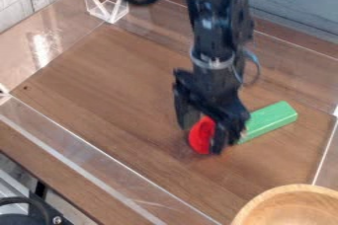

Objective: Move the red object to the right side of the table

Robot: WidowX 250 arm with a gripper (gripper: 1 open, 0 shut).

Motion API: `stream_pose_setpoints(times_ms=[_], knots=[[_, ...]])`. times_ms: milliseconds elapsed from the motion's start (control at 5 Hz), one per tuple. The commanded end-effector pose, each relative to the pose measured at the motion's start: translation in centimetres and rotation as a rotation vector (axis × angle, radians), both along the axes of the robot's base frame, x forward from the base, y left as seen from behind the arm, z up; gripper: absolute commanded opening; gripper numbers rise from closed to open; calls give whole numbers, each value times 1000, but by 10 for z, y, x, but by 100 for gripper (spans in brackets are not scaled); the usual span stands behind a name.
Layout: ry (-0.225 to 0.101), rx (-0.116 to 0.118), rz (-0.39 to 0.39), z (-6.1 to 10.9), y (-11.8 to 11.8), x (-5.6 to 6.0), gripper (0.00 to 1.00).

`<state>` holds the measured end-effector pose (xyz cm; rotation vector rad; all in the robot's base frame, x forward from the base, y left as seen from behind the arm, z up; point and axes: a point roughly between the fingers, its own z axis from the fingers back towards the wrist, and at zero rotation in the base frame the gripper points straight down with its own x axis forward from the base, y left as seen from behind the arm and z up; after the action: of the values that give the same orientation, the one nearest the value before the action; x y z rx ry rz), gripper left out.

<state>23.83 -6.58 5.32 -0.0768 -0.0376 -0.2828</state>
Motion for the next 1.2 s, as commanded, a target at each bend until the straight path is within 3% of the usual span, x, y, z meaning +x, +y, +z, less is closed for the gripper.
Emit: stream_pose_setpoints(times_ms=[0,400,600,800,1000], knots=[[-46,-7,23,20,3,1,0],[-24,9,99,45,-21,-27,0],[-5,-17,116,41,-38,-37,0],[9,-47,146,27,-39,-43,0],[17,-63,137,10,-37,-43,0]])
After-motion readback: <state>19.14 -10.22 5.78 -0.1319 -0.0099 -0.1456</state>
